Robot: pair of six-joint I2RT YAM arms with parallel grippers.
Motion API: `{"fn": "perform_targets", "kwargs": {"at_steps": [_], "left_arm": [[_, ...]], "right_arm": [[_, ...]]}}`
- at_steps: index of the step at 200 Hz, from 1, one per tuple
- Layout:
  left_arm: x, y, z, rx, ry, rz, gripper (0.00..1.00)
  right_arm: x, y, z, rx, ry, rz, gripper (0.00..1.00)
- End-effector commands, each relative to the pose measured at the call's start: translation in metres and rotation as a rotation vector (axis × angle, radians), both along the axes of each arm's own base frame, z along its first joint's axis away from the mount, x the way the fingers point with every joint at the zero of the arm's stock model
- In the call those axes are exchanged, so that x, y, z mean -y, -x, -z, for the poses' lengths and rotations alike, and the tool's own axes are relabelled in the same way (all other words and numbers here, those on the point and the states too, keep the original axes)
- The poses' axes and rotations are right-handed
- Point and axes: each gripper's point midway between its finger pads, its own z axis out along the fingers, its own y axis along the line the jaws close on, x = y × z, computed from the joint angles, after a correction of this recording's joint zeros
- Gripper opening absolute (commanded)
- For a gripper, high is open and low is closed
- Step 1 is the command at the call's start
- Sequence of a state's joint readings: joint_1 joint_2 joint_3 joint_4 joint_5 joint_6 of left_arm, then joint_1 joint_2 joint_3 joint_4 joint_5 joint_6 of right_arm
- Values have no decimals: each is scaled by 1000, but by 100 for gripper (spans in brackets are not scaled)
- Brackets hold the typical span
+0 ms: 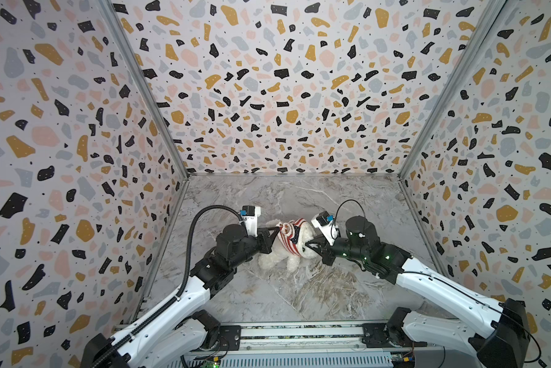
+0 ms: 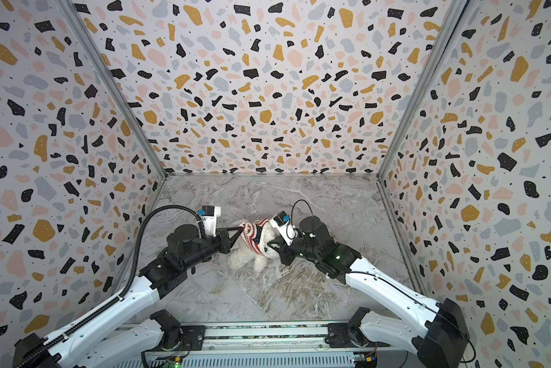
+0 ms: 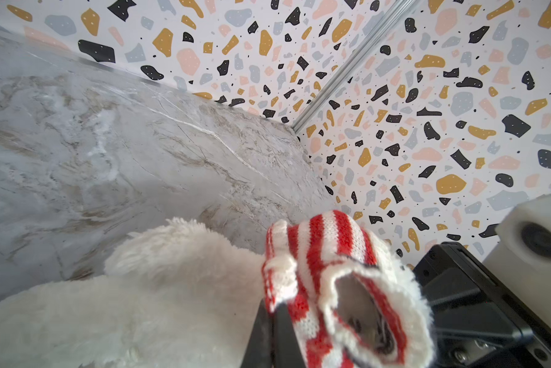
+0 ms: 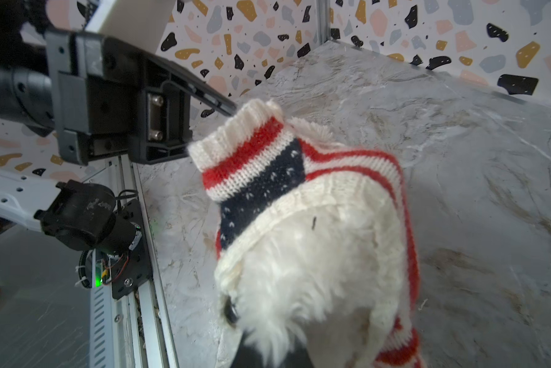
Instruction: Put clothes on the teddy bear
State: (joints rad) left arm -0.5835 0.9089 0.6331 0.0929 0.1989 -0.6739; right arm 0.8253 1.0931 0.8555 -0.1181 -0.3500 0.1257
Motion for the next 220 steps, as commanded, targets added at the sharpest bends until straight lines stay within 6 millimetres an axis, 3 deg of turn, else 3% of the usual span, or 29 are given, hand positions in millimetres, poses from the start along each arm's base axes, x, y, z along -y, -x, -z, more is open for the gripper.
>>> {"fn": "perform_targets", "kwargs": {"at_steps": [1,32,57,87,111,167,220], "left_arm": [[-12,-13,-32,73,48,-46,0],[-33,-25,-32,65,47,-119,0],[-59,-39,-10,-9,59,-208,0],[-62,-43,8,-48,52,-215,0],[-55,-38,1,-18,48,-160,0],[-35,-3,-49,130,125,36,0],[-50,-5,-64,150,179,-64,0]], "right_arm": [[-5,23,9,19,85,-127,0],[-7,35,14,33,126,-185,0],[-5,45,12,64,134,-221,0],[-5,58,23,84,210,-274,0],[-4,61,35,49,265,-291,0],[-3,53,68,-10,394,-268,0],[-5,52,80,-21,446,-272,0]]}}
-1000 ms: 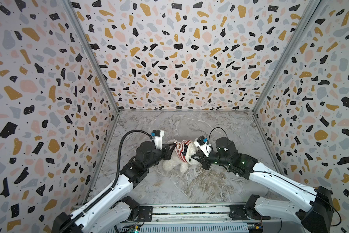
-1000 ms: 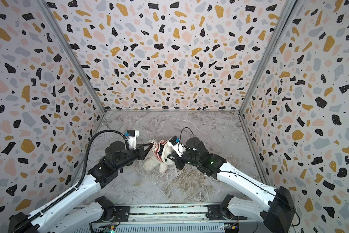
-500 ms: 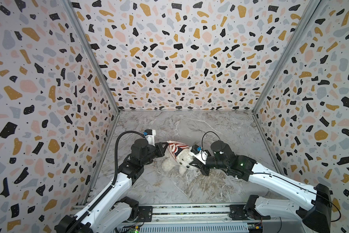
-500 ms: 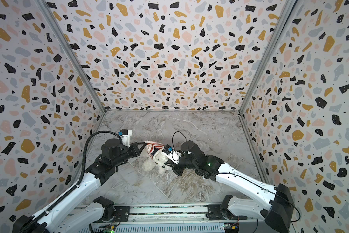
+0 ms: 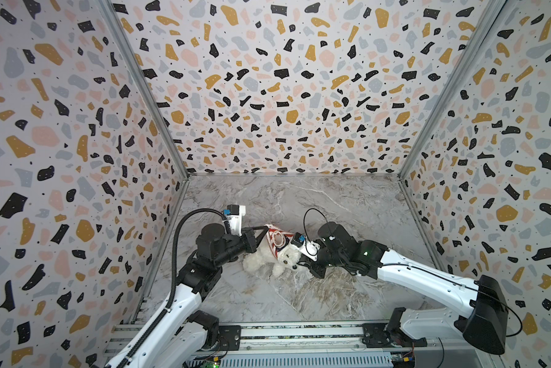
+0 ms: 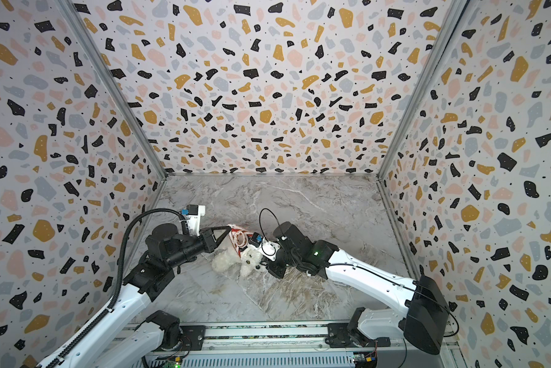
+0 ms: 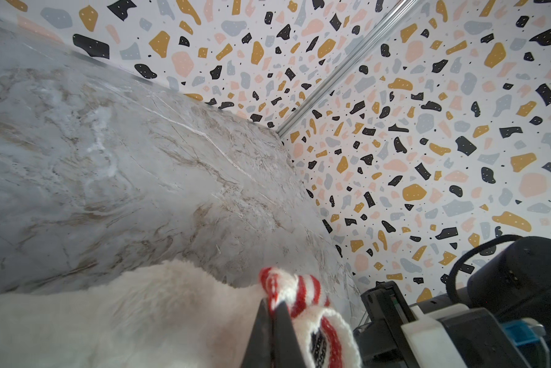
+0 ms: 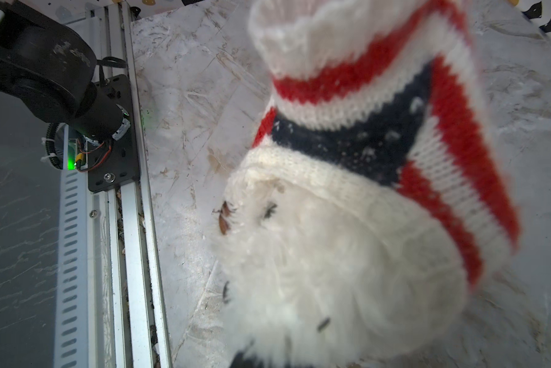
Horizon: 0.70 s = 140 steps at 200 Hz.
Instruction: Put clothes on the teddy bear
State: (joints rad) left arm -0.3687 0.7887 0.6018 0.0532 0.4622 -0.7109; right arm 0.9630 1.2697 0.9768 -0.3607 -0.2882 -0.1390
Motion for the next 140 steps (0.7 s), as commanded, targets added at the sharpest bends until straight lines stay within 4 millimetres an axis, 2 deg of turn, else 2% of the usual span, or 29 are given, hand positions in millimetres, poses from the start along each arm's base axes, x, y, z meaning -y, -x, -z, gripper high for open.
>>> {"fn": "perform_targets", "kwargs": {"at_steps": [1,30,50,63,75,90,112,140], "left_arm": [[-16,-14,-47,152,73,-113,0],[-43,-39,-11,18,-50,-289,0],[-33,-44,0,1,-56,-240,0],[-20,-40,-5,35,-58,-157,0],[-7,-28,-12,80,-55,-66,0],[-6,-13,-11,105,-97,-18,0],[-12,6,-9,133,-173,11,26],[-16,25,-15,169,-199,39,47]], "right_arm": [[19,19,24,-63,137,-27,0],[21,26,17,50,132,-55,0],[23,31,12,127,134,-79,0],[21,29,7,145,119,-59,0],[21,23,0,123,94,-28,0],[20,14,-12,84,40,11,0],[24,-2,-27,30,-36,67,0],[40,-31,-42,-17,-104,169,0]]}}
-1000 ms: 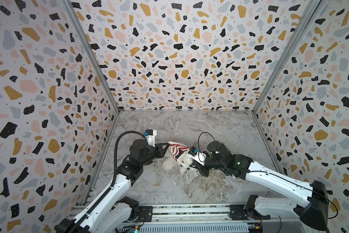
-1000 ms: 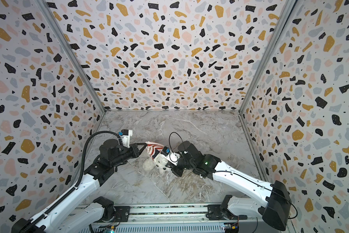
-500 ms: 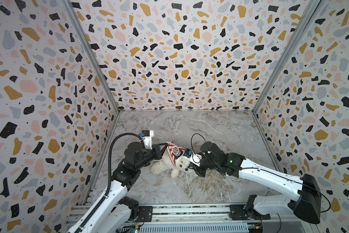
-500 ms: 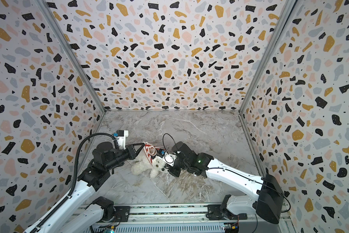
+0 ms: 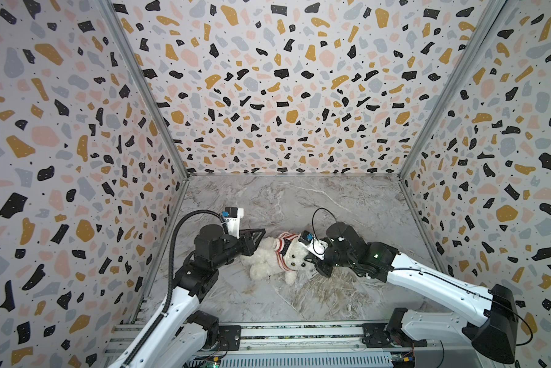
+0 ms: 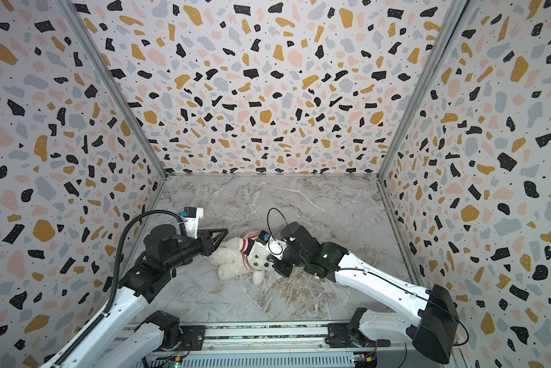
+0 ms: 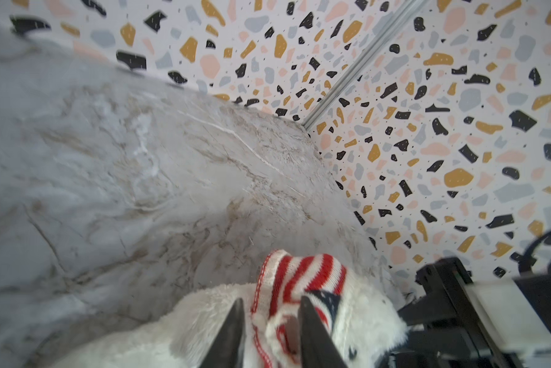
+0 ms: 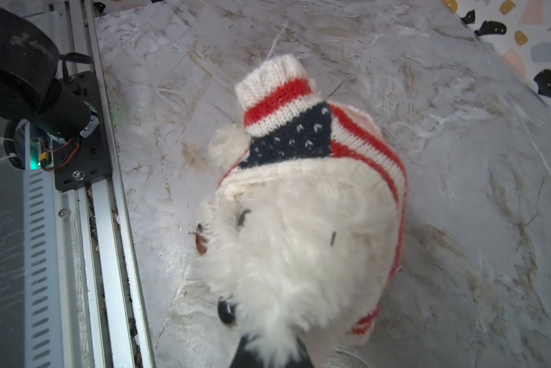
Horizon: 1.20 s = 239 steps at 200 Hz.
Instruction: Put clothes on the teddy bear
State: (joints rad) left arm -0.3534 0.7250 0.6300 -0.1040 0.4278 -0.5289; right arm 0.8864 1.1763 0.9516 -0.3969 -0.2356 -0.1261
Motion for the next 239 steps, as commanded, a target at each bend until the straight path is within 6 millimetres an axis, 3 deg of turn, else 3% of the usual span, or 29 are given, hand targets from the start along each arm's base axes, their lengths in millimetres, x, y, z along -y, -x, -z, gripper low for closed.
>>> {"fn": "perform_targets", "kwargs": {"at_steps": [1,32,72,117,157,201,226,239], "left_arm": [[-2,16,-20,95,-50,51,47],[9,36,-30,114,3,154,51],[31,36,-29,95,53,208,55],[60,31,-5,32,-9,240,58],[74,31,13,-10,-36,243,52],[83,21,17,-22,-49,209,31],[75,9,8,-3,-62,128,0],[68,3,1,9,-60,77,0]], "right_arm": [[9,-10,-29,-51,-101,45,0],[12,-11,-39,-33,-125,33,0],[7,-1,-46,33,-134,-36,0],[3,-1,-50,63,-136,-59,0],[-2,-3,-52,85,-142,-74,0],[-8,3,-48,90,-129,-114,0],[-10,13,-48,108,-138,-147,0],[-11,19,-46,113,-124,-165,0]]}}
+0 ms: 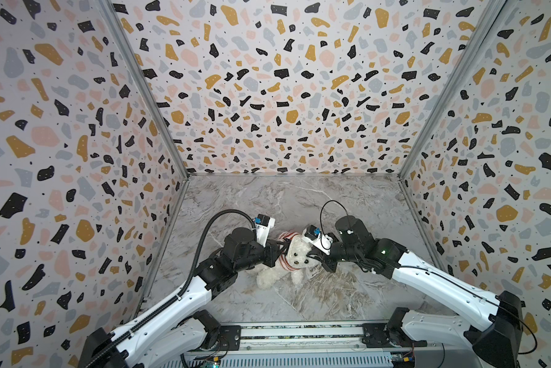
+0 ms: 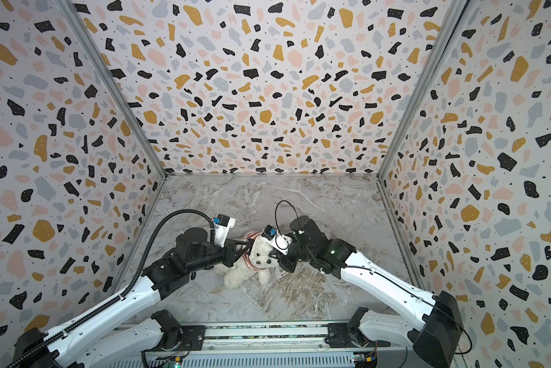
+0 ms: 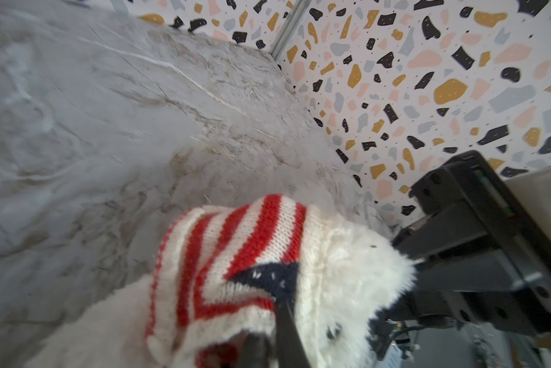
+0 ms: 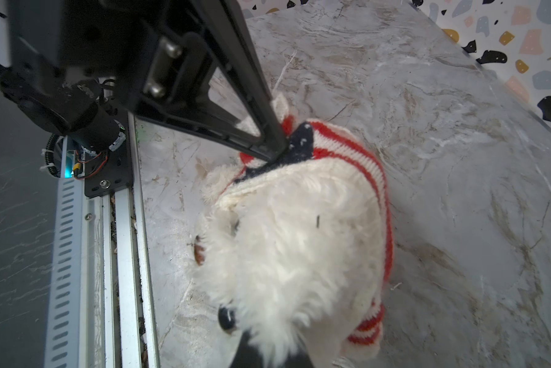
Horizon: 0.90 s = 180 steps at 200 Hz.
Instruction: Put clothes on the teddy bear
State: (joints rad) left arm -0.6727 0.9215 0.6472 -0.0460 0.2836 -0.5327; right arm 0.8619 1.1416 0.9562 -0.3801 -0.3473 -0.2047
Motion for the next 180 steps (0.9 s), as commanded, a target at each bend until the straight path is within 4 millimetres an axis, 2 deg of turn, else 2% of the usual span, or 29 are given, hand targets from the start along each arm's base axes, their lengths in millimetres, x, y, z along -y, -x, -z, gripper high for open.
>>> {"fn": "perform_targets", "kwargs": {"at_steps": [1,18,57,71,96,110,117,138,146,164,180], "left_arm": [[-9,-18,-39,96,45,-106,0],[-19,-27,-49,101,71,-167,0],[-47,-42,-69,94,177,-282,0],[-54,-45,-68,79,184,-308,0],[-61,-49,-53,38,158,-343,0],[-59,-50,-48,26,165,-335,0],[-54,-48,-52,36,184,-305,0],[-29,-26,-93,125,323,-105,0],[-32,-24,-99,147,312,-116,0],[-46,-28,-97,164,251,-191,0],[-48,-29,-97,160,241,-205,0]], "right_arm": [[-7,9,-25,74,-56,-56,0],[-9,19,-18,83,-24,-87,0],[-14,45,17,109,149,-183,0],[-16,52,16,121,144,-212,0],[-16,59,6,166,112,-228,0],[-19,66,6,189,123,-257,0],[-20,69,9,192,142,-266,0],[-23,71,20,154,191,-277,0],[-23,72,23,145,199,-285,0],[-26,78,29,164,229,-310,0],[-33,89,34,175,248,-352,0]]}}
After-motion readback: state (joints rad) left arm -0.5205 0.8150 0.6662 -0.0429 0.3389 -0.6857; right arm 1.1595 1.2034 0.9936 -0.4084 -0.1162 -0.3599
